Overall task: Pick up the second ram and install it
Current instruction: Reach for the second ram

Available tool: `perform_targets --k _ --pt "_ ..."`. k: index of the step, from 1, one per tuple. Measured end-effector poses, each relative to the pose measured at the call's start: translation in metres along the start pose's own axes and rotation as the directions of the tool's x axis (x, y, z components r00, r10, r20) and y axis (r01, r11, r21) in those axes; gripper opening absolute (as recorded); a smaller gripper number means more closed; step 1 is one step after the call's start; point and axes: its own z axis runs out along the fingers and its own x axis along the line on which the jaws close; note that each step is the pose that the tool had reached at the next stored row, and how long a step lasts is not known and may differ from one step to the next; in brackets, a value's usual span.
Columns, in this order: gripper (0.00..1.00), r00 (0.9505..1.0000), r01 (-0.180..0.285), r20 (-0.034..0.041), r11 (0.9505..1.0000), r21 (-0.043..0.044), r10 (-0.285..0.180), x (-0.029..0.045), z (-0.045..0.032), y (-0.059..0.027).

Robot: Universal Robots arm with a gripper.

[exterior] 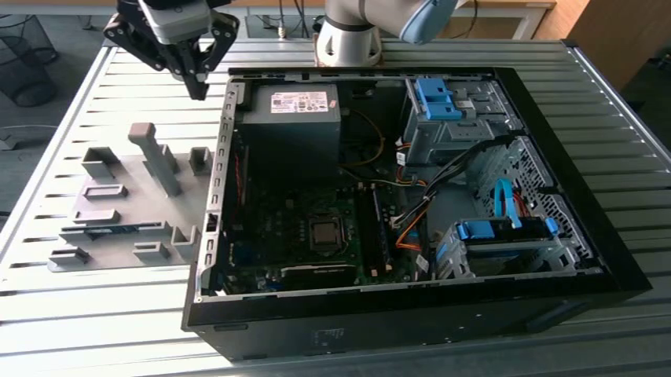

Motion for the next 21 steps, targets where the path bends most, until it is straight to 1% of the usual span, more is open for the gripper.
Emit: perform_targets --k 21 --pt "0.10 1.0000 0.000 0.0000 1.0000 0.0000 0.000 0.0053 0.0006 -0.0004"
